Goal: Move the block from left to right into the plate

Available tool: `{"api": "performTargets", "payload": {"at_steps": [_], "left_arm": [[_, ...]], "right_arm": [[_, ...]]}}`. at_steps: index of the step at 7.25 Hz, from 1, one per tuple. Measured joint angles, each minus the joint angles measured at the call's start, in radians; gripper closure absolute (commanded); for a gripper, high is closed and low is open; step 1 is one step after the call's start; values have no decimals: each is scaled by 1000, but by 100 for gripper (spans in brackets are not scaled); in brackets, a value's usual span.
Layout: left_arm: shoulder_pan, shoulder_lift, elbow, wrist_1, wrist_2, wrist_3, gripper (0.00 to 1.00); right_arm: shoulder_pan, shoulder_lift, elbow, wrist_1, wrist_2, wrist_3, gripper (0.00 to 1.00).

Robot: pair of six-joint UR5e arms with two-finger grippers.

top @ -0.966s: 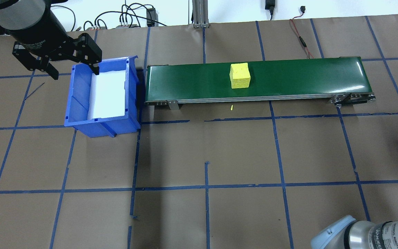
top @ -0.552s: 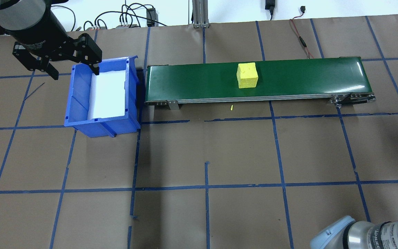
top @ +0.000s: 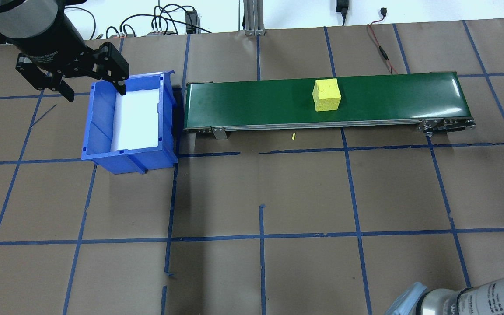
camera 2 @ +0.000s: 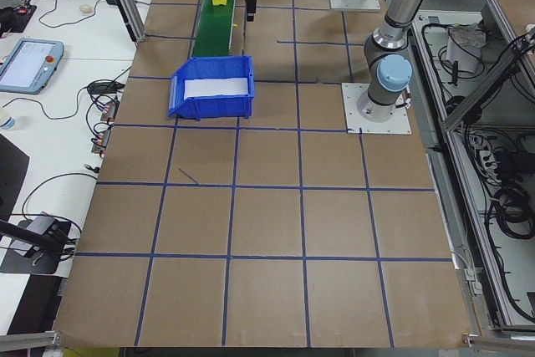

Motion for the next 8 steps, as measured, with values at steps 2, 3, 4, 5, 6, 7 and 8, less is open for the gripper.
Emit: {"api": "performTargets", "payload": {"at_steps": [2,3,4,5,6,7,8], "left_arm": [[0,0,0,0,0,0,0],[0,0,0,0,0,0,0],[0,0,0,0,0,0,0],[0,0,0,0,-1,0,0],[0,0,0,0,-1,0,0],[0,0,0,0,-2,0,0],[0,0,0,0,-2,0,0]], "right_arm": [[174,-48,-23,50,69,269,0],[267,-71,-27,70,103,445,0],[352,-79,-26,77,133,596,0],[409,-72,-22,77,171,706,0],[437,-58,-19,77,218,788,0],[447,-44,-20,77,254,847,0],[451,-28,-25,75,284,876,0]]}}
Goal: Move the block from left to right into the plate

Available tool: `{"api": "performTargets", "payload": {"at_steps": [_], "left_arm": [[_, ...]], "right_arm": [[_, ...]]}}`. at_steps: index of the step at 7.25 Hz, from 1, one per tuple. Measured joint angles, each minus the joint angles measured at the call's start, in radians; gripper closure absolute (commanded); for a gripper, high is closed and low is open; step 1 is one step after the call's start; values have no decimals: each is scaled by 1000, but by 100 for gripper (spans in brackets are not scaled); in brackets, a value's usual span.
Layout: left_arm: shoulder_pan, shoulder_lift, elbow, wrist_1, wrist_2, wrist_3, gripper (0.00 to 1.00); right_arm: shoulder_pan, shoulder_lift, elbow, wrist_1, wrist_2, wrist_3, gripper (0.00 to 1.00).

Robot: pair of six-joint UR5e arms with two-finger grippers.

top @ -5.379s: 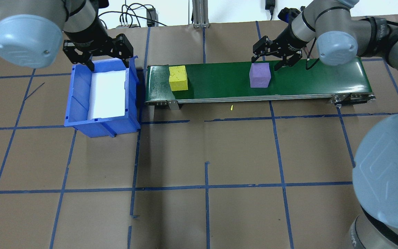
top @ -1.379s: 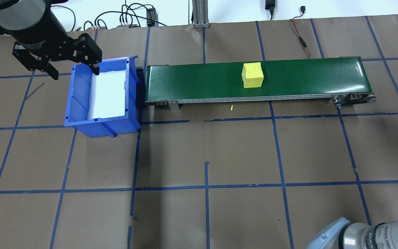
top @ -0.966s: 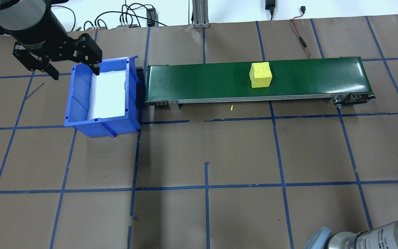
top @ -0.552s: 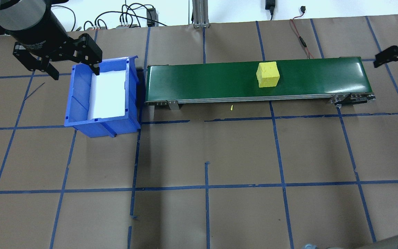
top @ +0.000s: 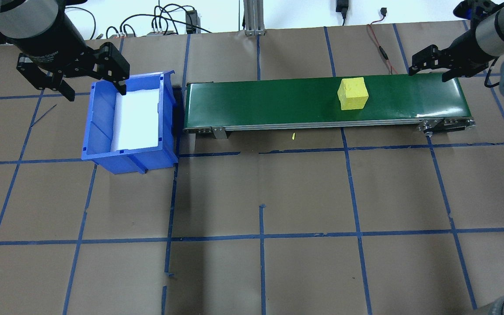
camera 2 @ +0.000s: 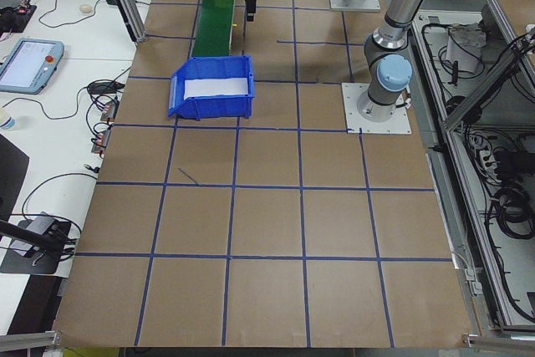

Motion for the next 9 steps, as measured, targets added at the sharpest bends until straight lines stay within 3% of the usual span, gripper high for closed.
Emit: {"api": "performTargets", "payload": {"at_steps": [5,9], "left_arm": [[0,1,2,0,0,0,0],[-1,2,6,-16,3,0,0]], "right_arm": [[2,76,-39,-13,63,20,0],[2,114,-67,-14,69,24,0]]}}
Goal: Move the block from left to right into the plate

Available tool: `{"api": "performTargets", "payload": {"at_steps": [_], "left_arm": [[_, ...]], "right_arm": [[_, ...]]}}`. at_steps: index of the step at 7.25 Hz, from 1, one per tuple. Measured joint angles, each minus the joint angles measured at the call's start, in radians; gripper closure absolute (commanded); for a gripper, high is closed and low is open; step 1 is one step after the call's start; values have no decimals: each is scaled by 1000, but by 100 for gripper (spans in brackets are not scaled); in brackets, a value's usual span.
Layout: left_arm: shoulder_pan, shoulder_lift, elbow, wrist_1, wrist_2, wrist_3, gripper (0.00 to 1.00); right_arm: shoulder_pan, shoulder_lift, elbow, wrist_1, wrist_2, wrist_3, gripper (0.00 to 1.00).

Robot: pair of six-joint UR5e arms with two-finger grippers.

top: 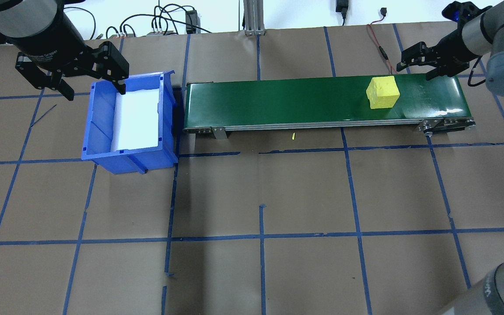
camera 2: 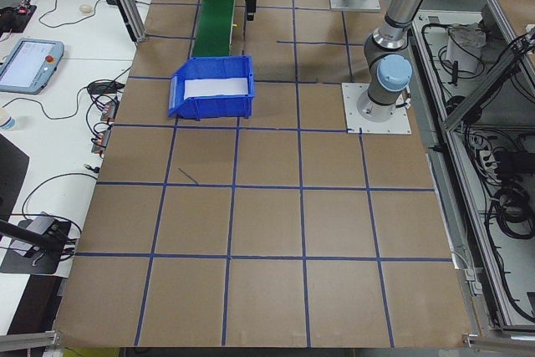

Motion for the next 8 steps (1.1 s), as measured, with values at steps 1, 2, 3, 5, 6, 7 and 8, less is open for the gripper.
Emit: {"api": "performTargets", "payload": {"at_steps": [1,2,3,5,6,7,8], "left_arm": [[0,0,6,-25,2,0,0],[0,1,9,-40,4,0,0],[-1,2,10,-46,7,0,0],[1,7,13,-53,12,4,0],[1,11,11,-57,14,4,0],[2,19,7,-62,15,4,0],[4,24,4,-64,14,3,0]], "right_arm": [[0,2,5,0,1,5,0],[0,3,12,1,2,7,0],[0,4,18,2,2,8,1],[0,6,30,1,0,4,22],[0,7,43,1,-13,-6,36],[0,8,60,1,-42,-32,46],[0,9,71,1,-79,-76,52]]}}
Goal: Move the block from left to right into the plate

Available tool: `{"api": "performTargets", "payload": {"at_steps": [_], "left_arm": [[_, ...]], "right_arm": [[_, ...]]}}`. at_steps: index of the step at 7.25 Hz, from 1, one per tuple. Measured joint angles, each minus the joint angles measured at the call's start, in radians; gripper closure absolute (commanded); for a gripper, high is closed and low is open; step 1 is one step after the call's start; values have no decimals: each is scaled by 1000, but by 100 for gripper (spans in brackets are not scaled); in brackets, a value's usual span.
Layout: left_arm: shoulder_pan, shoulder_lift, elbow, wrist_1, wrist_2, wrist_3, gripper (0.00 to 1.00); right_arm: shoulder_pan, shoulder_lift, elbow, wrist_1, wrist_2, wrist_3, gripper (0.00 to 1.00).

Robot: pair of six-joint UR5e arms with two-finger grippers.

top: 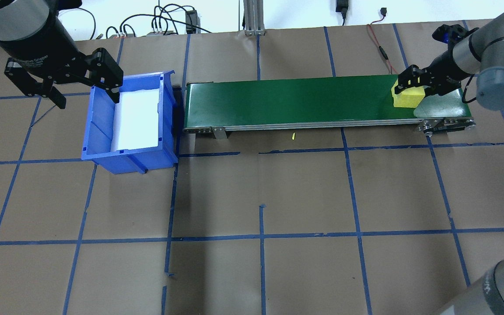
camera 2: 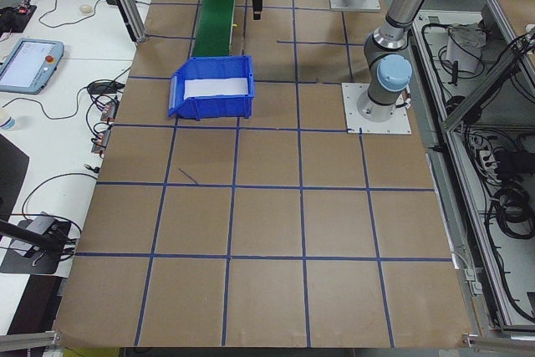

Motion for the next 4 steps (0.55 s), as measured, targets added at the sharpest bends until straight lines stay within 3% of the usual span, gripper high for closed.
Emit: {"api": "performTargets", "payload": {"at_steps": [1,4], "left_arm": [[0,2,-2,-1,-2,0,0],[0,3,-4,-1,-2,0,0]], "right_arm": [[-1,-3,1,0,-43,-56,53],[-53,-63,-24,4,-263,-392,60]]}}
